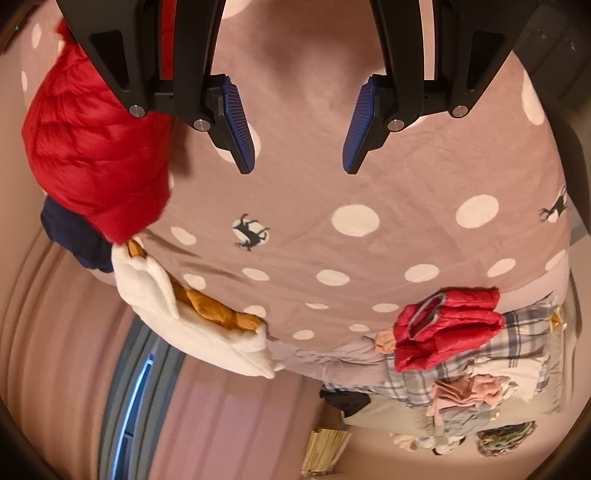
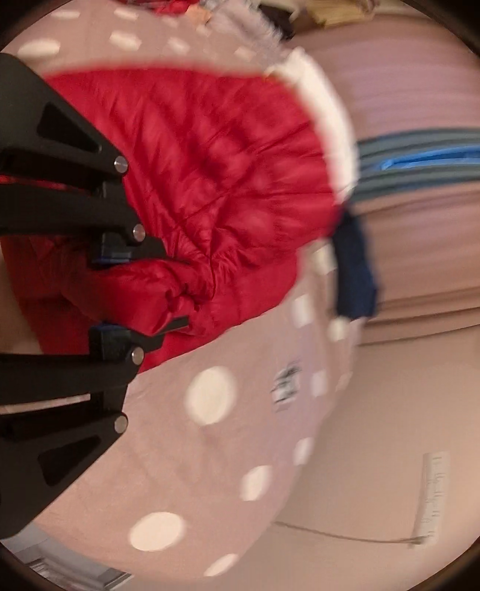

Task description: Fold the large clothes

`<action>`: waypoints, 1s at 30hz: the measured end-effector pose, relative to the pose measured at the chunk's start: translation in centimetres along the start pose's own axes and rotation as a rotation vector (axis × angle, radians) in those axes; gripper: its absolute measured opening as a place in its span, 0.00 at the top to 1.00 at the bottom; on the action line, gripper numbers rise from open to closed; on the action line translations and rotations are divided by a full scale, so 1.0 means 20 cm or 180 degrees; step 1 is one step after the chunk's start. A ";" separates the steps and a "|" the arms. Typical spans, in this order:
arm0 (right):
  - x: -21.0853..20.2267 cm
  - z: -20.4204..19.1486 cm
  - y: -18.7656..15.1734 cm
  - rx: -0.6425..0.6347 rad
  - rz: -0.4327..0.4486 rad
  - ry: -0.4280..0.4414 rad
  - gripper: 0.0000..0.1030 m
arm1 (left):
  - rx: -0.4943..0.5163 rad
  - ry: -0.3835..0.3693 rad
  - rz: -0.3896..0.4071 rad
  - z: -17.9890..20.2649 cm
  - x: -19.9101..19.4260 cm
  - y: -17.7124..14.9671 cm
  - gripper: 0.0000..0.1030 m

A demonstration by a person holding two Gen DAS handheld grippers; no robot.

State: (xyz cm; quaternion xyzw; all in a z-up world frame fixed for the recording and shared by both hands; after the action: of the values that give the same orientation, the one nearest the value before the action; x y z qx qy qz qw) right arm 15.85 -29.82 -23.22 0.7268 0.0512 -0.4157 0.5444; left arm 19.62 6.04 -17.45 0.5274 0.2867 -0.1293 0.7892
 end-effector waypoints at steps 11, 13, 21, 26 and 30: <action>0.16 0.01 -0.08 0.0044 -0.0211 0.0071 0.74 | 0.0190 -0.0112 -0.0069 0.10 0.01 -0.06 0.53; 0.18 0.02 -0.06 0.0115 -0.0246 0.0154 0.74 | 0.0205 -0.0120 -0.0092 0.11 0.02 -0.07 0.53; 0.16 0.02 -0.03 0.0008 -0.0207 0.0116 0.72 | 0.0189 -0.0103 -0.0169 0.10 0.04 -0.08 0.53; 0.08 0.07 -0.01 0.0026 -0.0107 0.0100 0.46 | 0.0172 -0.0061 -0.0224 0.09 0.05 -0.10 0.53; 0.01 0.16 0.02 0.0353 -0.0134 0.0344 0.30 | 0.0099 -0.0046 -0.0220 0.07 0.05 -0.09 0.53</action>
State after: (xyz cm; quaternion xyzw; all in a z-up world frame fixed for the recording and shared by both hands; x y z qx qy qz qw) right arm 14.45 -32.69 -23.29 0.7760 0.0726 -0.3895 0.4908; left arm 19.92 4.03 -19.03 0.5285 0.2971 -0.1646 0.7781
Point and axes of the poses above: each gripper's, at about its wrist camera, not at the fingertips, and x roughly the way its jaws point, z to its right, y to its top, the point moved 9 cm from there along x, roughly the way its jaws point, and after that the axes turned 4 degrees about -y, right-handed, at the moved point
